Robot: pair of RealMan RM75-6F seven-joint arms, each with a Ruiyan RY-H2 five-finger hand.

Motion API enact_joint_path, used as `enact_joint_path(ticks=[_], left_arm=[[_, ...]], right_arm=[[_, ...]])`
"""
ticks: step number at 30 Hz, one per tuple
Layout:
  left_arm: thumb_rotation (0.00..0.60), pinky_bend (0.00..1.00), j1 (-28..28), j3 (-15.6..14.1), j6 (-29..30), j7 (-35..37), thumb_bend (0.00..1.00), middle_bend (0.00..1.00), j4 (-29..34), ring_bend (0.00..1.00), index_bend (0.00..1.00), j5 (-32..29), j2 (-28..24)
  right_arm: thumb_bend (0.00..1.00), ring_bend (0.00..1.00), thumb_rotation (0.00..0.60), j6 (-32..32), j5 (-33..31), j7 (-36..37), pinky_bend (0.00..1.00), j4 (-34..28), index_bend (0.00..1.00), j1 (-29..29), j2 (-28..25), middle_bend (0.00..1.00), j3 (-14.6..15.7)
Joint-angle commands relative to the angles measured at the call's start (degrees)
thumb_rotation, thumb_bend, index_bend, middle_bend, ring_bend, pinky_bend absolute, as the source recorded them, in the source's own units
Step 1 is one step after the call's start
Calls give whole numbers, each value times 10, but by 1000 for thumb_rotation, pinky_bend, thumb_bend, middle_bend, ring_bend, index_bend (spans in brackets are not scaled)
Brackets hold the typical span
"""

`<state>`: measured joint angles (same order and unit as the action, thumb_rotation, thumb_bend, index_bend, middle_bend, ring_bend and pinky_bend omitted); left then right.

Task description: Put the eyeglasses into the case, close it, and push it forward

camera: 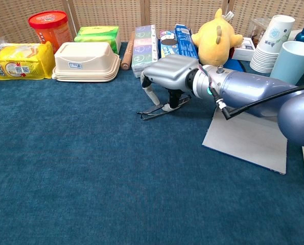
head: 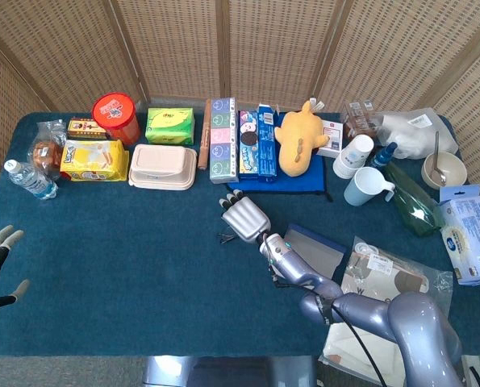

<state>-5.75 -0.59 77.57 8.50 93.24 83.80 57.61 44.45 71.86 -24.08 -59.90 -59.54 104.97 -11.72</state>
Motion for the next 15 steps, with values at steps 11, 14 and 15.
enact_joint_path(ticks=[11, 14, 15], left_arm=[[600, 0, -1, 0, -2, 1, 283, 0, -2, 0, 33, 0, 1], [600, 0, -2, 1, -3, 2, 283, 0, -3, 0, 33, 0, 1], [600, 0, -2, 1, -3, 2, 283, 0, -3, 0, 33, 0, 1]], right_arm=[[283, 225, 600, 5, 1, 6, 226, 5, 610, 1, 3, 257, 0], [278, 229, 600, 5, 1, 8, 227, 7, 625, 1, 4, 261, 0], [278, 230, 600, 6, 1, 9, 228, 7, 628, 0, 5, 262, 0]])
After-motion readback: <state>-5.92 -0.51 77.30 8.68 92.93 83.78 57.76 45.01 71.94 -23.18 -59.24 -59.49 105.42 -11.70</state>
